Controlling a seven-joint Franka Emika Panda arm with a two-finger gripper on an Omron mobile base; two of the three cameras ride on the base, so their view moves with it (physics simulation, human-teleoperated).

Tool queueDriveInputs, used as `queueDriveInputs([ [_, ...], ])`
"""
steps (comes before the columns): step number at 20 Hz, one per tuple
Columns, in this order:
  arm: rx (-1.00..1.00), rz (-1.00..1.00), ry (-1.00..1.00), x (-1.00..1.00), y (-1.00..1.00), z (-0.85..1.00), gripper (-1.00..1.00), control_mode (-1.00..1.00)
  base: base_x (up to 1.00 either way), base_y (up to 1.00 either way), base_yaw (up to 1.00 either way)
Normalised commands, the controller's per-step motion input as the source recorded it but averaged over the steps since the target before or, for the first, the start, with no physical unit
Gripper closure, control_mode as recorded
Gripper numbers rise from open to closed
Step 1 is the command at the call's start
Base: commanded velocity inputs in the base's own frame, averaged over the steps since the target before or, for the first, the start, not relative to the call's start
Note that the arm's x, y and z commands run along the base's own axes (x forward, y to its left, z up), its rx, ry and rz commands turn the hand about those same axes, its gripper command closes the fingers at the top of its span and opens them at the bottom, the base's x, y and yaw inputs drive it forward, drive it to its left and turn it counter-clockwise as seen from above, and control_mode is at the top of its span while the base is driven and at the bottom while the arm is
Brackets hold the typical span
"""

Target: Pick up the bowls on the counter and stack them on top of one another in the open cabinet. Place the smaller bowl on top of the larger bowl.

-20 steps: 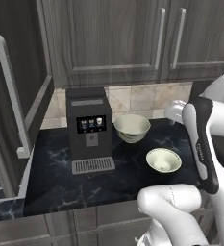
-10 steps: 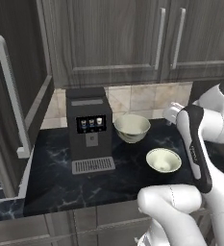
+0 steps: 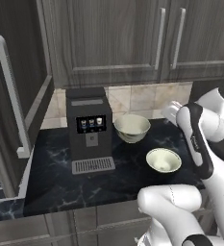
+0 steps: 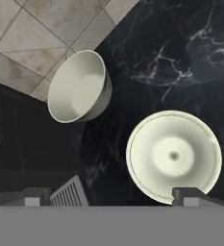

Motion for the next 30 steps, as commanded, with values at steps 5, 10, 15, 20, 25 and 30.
queueDriveInputs([
  [5,0.07,0.00,0.00,0.33,0.00,-0.20,-1.00,-1.00,0.00,0.00,0.00],
  [10,0.05,0.00,0.00,0.32,-0.01,-0.19,-1.00,-1.00,0.00,0.00,0.00],
  [15,0.04,0.00,0.00,0.34,-0.02,-0.21,-1.00,-1.00,0.00,0.00,0.00],
  [20,0.01,0.00,-0.01,0.34,0.00,-0.21,-1.00,-1.00,0.00,0.00,0.00],
  [25,0.00,0.00,-0.01,0.36,0.00,-0.25,-1.00,-1.00,0.00,0.00,0.00],
  [30,0.00,0.00,0.00,0.37,0.00,-0.31,-1.00,-1.00,0.00,0.00,0.00],
])
